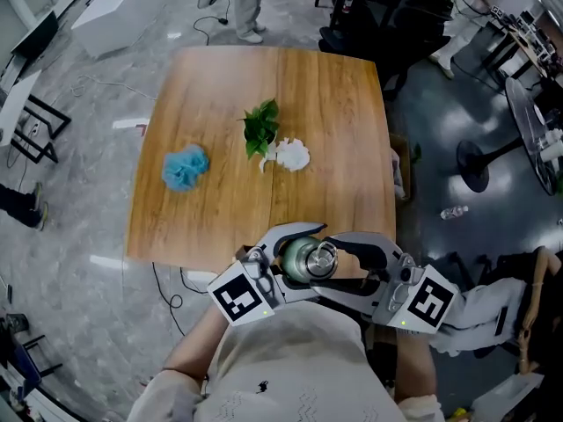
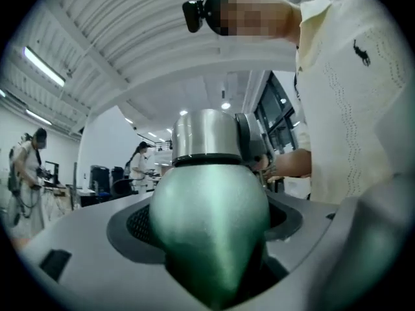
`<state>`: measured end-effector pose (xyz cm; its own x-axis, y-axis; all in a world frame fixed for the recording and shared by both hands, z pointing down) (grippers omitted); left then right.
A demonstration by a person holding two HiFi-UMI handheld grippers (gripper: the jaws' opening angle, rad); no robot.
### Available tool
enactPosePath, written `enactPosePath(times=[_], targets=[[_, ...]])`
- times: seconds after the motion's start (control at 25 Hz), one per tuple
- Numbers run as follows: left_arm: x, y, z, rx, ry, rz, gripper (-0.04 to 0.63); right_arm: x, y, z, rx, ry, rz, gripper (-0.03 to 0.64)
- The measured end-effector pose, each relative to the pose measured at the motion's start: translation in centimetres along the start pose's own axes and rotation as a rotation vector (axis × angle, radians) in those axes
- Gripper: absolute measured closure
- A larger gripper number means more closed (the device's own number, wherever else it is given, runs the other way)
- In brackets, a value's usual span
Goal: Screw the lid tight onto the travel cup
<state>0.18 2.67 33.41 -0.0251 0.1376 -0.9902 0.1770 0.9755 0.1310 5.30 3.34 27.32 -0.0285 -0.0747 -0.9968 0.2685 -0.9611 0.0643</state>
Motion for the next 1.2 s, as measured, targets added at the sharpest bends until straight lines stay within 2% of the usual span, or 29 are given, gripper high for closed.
enactPosePath(times=[0.2, 0.24, 0.32, 0.36, 0.44, 0.6, 0.68, 0.8, 0.88, 0.92, 1.0, 1.2], targets=[[-0.7, -2.4, 0.2, 0.299, -0.080, 0.036, 0.190, -0.2, 0.9, 0.6, -0.347, 0.023, 0.070, 0.369], [-0.9, -2.6, 0.4, 0.331, -0.101, 0.031, 0.190, -0.3, 1.1, 0.6, -0.411, 0.030, 0.086, 0.368], [-1.4, -2.8, 0.7, 0.341, -0.115, 0.013, 0.190, -0.7, 1.3, 0.5, -0.485, 0.036, 0.104, 0.368], [-1.5, -2.8, 0.8, 0.328, -0.105, 0.007, 0.190, -0.9, 1.2, 0.5, -0.485, 0.031, 0.098, 0.368], [-1.5, -2.5, 0.8, 0.279, -0.074, 0.005, 0.190, -1.3, 1.1, 0.3, -0.421, 0.009, 0.088, 0.367], [-1.6, -1.5, 0.5, 0.147, -0.066, 0.007, 0.190, -1.1, 1.0, -0.5, -0.216, -0.057, 0.070, 0.339], [-1.7, -0.6, 0.4, 0.056, -0.076, 0.000, 0.190, -0.6, 0.8, -1.0, -0.108, -0.107, 0.005, 0.339], [-1.4, 0.9, 0.6, -0.086, -0.047, -0.025, 0.190, -0.6, 0.1, -1.3, 0.101, -0.211, -0.094, 0.339], [-1.4, 1.6, 0.9, -0.125, -0.022, -0.046, 0.190, -1.0, -0.4, -1.0, 0.197, -0.243, -0.130, 0.341], [-1.4, 1.8, 1.0, -0.124, -0.009, -0.054, 0.190, -1.2, -0.5, -0.8, 0.209, -0.235, -0.127, 0.341], [-1.4, 1.4, 1.1, -0.083, 0.013, -0.055, 0.190, -1.5, -0.2, -0.4, 0.168, -0.183, -0.082, 0.356], [-2.8, -0.1, 0.5, 0.083, -0.061, -0.070, 0.190, -1.9, 0.9, 0.5, -0.064, -0.120, 0.015, 0.358]])
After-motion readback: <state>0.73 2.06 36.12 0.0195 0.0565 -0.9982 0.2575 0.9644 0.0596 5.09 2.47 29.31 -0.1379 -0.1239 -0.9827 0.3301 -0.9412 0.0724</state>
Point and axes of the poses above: the fingertips, and each gripper's own axes: z forward along the fingers, y to its right, x out of its top, the point moved 5 cm from there along -z, backward along the fingers, and after that the axes turned 4 degrees about -x, right-handed, at the moved point
